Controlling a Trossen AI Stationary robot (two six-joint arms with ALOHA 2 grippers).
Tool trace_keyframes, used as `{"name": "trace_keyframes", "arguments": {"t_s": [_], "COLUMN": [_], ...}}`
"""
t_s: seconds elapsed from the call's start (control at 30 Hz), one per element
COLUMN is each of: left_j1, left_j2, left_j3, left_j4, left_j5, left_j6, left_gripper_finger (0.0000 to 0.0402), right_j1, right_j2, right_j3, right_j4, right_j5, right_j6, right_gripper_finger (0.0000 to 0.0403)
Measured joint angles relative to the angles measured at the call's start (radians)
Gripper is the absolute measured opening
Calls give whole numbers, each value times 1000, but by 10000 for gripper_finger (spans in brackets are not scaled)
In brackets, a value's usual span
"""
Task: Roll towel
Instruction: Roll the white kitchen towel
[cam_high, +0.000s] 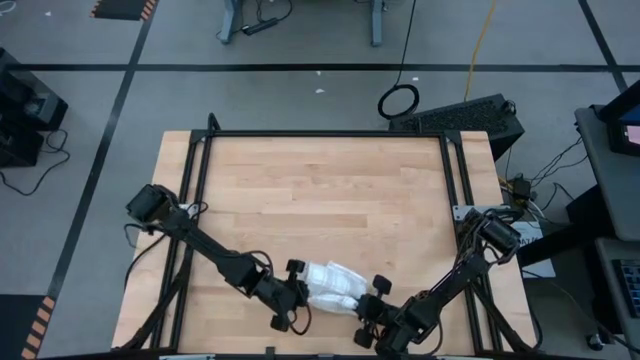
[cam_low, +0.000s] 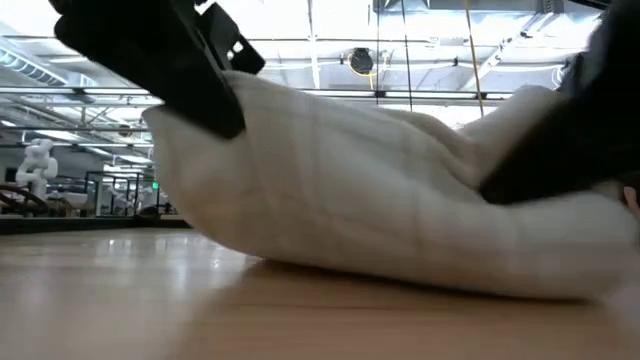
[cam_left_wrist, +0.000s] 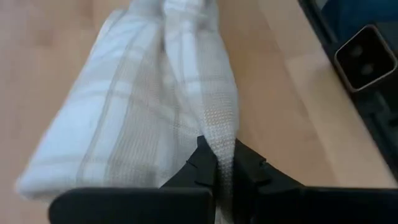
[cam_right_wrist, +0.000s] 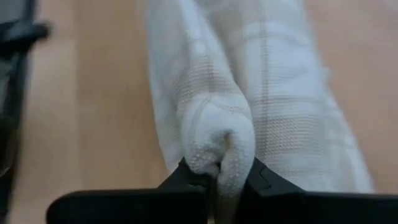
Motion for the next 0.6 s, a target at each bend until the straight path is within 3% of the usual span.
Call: {"name": "trace_keyframes", "arguments": {"t_s": [0.23,0.43,0.6], "left_j1": [10,20,-28], "left_j2": [51,48,47], "left_j3": [0,0,2], "left_j4": [135,168,90], "left_j5": [72,62,4], "left_j6": [-3,62,163], "left_gripper_finger": [19,25,105], "right_j1": [24,73,88], "right_j2": [2,3,3], "right_j3": [-52,-78,-101], "right_j4": [235,268,266], "right_j5": [-82,11,51], "right_j6": [-47,27,79], "right_gripper_finger": [14,14,15]}}
